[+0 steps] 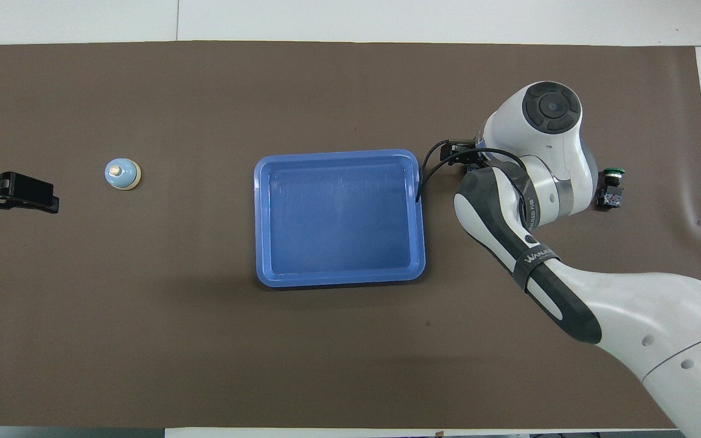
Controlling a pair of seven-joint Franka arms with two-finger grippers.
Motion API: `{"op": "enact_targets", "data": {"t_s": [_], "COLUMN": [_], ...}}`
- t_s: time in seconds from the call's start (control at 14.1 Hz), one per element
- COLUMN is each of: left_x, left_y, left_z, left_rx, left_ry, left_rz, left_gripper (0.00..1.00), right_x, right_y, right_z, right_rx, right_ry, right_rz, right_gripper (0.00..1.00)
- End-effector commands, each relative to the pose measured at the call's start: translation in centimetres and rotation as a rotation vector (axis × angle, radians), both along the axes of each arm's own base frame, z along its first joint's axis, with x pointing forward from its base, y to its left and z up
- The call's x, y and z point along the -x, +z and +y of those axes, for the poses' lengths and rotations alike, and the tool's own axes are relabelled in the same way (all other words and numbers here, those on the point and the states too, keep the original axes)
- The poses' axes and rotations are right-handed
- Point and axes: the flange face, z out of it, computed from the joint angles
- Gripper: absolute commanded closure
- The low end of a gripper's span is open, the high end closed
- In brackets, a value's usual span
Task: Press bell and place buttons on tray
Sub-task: 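Reach the right gripper to the red-capped button and grasp it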
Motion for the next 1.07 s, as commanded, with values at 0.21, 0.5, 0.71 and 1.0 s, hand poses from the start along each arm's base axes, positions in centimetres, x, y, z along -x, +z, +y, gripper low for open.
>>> {"op": "enact_targets", "data": {"t_s": [0.21, 0.5, 0.71, 1.0], "left_x": [0.1, 0.1, 0.1, 0.1], "left_y": [0.1, 0.1, 0.1, 0.1], "left_z": [0.1, 0.1, 0.2, 0.2], "left_rx": [0.014, 0.014, 0.014, 0.014], "left_ry": [0.012, 0.012, 0.013, 0.013], "left_rz": [0.008, 0.008, 0.008, 0.008], "left_gripper": [0.0, 0.0, 0.0, 0.0], "right_x": [-0.4, 0.5, 0.7, 0.8], "right_y": [-0.9, -2.2, -2.4, -2.2], "right_z": [-1.1, -0.8, -0.9, -0.6], "right_rx": [0.005, 0.001, 0.001, 0.006], "right_ry": [-0.056, -0.119, -0.12, -0.126], "right_rz": [-0.03, -0.016, -0.014, 0.001], "right_gripper": [0.01, 0.03, 0.32, 1.0]}}
